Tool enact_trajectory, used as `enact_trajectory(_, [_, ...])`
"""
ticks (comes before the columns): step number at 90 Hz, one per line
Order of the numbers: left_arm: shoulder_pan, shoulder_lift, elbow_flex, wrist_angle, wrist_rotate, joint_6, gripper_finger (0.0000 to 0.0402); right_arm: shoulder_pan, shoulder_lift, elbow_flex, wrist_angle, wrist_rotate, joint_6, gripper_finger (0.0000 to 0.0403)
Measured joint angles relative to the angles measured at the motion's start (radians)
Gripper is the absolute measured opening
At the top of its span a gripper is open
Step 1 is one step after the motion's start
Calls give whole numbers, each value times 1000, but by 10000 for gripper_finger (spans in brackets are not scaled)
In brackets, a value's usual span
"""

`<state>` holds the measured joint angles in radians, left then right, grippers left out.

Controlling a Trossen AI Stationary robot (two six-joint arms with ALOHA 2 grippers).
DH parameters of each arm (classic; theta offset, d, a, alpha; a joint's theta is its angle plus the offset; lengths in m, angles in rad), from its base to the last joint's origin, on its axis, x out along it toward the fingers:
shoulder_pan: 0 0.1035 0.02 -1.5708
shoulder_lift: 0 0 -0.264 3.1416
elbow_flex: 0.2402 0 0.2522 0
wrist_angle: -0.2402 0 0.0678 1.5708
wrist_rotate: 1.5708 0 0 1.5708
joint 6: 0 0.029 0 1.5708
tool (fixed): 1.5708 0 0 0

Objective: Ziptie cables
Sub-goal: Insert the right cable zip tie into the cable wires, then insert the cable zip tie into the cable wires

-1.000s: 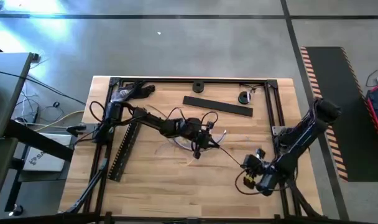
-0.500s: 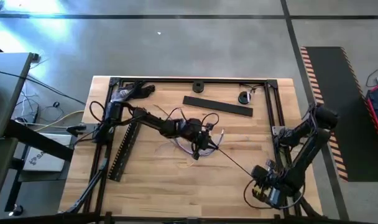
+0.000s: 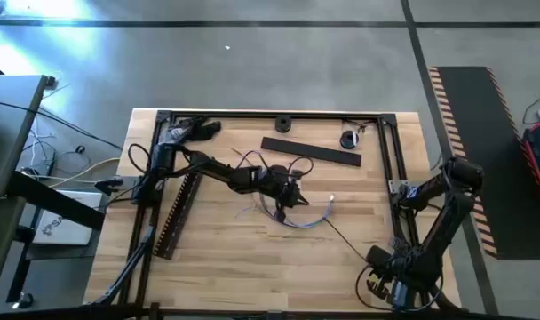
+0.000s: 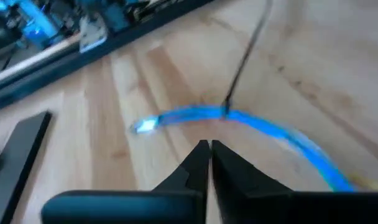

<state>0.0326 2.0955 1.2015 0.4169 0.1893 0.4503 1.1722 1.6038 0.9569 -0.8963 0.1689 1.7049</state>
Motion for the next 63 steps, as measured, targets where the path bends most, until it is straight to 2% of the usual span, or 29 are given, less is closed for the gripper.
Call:
enact_trajectory(9, [-3, -54, 0, -73, -62, -33, 0, -12, -22, 0, 4, -17, -16, 42])
enact_trajectory(22, [-26, -138, 0, -225, -179, -58, 0, -26, -72, 0, -8, -12, -74, 120])
enact_trajectory(33, [-66, -228, 0, -363, -329, -187, 0, -50, -139, 0, -11, 70, -162, 178])
enact_trajectory(43, [-123, -313, 0, -503, -442, -344, 0, -63, -202, 0, -23, 288, -234, 214])
enact_trajectory(57, [-251, -399, 0, -672, -621, -581, 0, -86, -218, -11, -33, 747, -373, 230])
enact_trajectory(63, [-307, -417, 0, -748, -659, -720, 0, -127, -210, -36, -31, 847, -383, 231])
